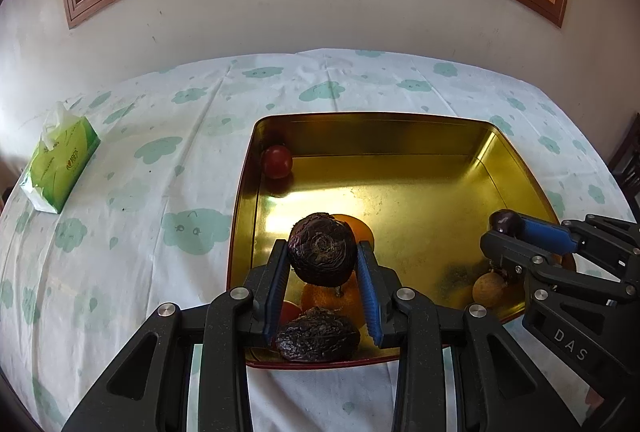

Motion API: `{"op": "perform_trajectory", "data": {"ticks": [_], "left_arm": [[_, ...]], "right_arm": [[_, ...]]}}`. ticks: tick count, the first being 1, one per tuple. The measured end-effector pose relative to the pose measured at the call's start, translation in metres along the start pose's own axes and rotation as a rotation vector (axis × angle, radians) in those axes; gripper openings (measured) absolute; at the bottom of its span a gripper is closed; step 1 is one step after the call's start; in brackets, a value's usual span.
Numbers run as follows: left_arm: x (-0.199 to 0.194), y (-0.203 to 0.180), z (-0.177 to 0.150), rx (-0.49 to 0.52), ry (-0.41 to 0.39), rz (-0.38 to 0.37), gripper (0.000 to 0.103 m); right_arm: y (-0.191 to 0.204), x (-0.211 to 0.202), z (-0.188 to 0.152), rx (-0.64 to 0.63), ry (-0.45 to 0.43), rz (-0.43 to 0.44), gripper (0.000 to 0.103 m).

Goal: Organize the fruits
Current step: 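Open the right tool to drop the cherry while the left tool releases the wrinkled fruit into the tin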

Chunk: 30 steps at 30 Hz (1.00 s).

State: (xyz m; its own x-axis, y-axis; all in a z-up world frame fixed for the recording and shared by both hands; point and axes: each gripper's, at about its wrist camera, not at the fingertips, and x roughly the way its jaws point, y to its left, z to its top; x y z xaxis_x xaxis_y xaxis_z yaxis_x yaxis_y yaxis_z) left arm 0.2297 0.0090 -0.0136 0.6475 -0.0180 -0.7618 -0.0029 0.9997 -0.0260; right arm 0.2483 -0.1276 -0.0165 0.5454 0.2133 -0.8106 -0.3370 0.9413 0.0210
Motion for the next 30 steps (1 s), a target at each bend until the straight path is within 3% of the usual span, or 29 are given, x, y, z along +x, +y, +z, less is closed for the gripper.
{"op": "perform_trajectory", "data": {"ticks": [24,30], "left_arm": [[0.0094,0.0013,0.0013,-0.004,0.011,0.025,0.035],[0.0046,0.0017,-0.0002,-0.010,0.012,0.026,0.036]], "right_arm": [[-0.0017,0.0091,0.0025,-0.001,0.010,0.000,0.027],[0.0019,0.0030,0.0009,-0.001,-0.005,-0.011,0.035]]}}
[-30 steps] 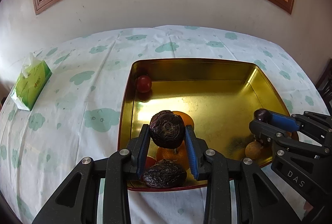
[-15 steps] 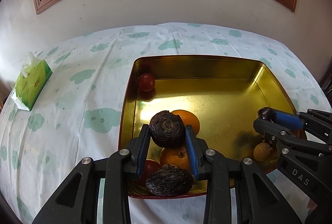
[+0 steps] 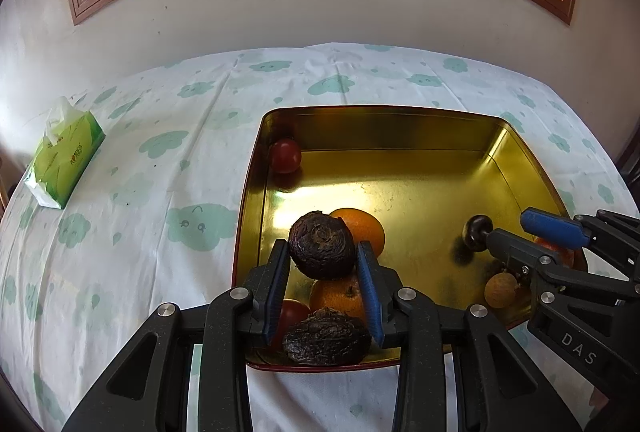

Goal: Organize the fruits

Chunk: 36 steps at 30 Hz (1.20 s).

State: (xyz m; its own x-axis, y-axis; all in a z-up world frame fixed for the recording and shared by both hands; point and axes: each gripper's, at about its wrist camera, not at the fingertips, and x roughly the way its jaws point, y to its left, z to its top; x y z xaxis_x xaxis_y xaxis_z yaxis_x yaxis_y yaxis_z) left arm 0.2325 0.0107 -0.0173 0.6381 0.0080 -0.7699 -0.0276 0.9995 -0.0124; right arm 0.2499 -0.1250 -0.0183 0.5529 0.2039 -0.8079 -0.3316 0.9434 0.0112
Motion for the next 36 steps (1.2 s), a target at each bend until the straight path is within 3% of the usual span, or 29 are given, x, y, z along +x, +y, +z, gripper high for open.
{"op": "perform_trajectory", "data": {"ticks": [8,19,36], "left_arm": [[-0.012,0.000,-0.002,-0.007,-0.016,-0.006,0.042],[-0.044,0.001,-0.010,-0.033,-0.051,0.018,0.048],[-0.096,-0.001,-0.075,-0.078,-0.050,0.118,0.050]], "right_arm": [[-0.001,-0.017,-0.003,0.012,-0.023,-0.006,0.044],[-0.008,-0.044,-0.018,0.069,-0.036,-0.013,0.046],[0.016,-0.093,-0.080,0.116,-0.063,-0.036,0.047]]}}
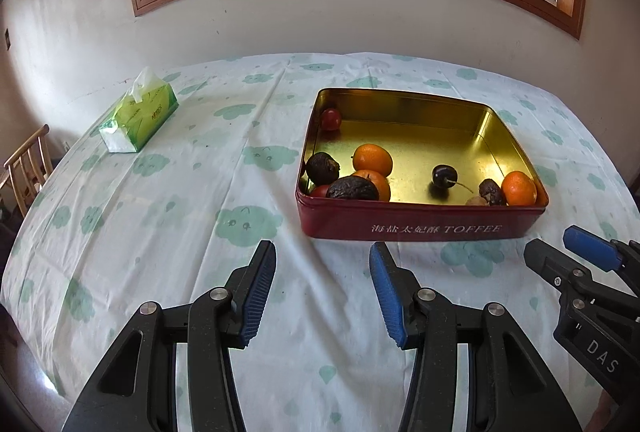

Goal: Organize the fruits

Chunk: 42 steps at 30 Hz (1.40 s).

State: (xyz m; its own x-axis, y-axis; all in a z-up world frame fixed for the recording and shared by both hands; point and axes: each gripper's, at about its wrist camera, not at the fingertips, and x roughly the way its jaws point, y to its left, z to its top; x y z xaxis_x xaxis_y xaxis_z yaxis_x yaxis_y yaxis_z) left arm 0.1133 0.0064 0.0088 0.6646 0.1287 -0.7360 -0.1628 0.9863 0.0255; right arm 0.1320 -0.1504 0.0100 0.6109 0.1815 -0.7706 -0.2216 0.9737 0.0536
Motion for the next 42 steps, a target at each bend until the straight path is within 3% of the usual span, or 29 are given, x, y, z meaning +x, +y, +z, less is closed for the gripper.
{"op": "perform_trajectory", "data": {"ticks": [14,42], "left_arm": [[-0.021,-0.004,-0.028,-0.002,0.004,0.022,0.050],[-0.028,-0.004,-0.030,-0.009,0.005,0.007,0.050]], "right_arm": [[0.002,-0.017,-0.037,0.014,0.008,-0.008,0.047],[0.007,-0.020,-0.044,0.001,0.012,-0.013,0.047]]}}
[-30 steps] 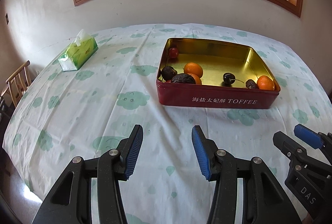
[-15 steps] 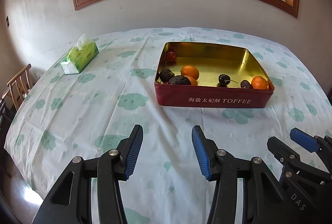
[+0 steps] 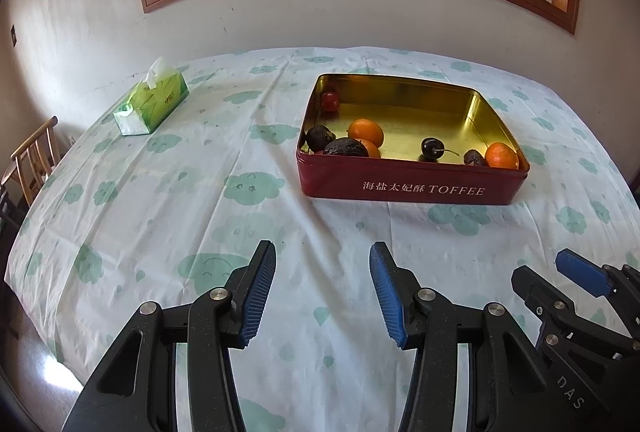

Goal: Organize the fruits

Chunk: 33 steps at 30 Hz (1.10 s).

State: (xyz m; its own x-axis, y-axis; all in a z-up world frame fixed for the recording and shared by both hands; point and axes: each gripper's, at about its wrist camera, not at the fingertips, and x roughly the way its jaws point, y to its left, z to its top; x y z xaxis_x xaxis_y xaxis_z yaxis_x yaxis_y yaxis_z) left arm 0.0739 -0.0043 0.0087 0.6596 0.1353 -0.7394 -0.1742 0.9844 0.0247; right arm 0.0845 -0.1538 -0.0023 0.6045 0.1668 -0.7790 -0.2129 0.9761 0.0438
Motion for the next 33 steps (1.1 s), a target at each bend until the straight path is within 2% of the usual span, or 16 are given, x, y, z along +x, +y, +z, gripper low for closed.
{"op": "perform_trajectory", "data": {"ticks": [33], "left_arm": [[0.0033,-0.0032,-0.0042,-0.007,0.017,-0.038,0.050]], "right_arm": [[0.0007,0.0025,-0.0039,0.000,0.003,-0.001,0.047]]}}
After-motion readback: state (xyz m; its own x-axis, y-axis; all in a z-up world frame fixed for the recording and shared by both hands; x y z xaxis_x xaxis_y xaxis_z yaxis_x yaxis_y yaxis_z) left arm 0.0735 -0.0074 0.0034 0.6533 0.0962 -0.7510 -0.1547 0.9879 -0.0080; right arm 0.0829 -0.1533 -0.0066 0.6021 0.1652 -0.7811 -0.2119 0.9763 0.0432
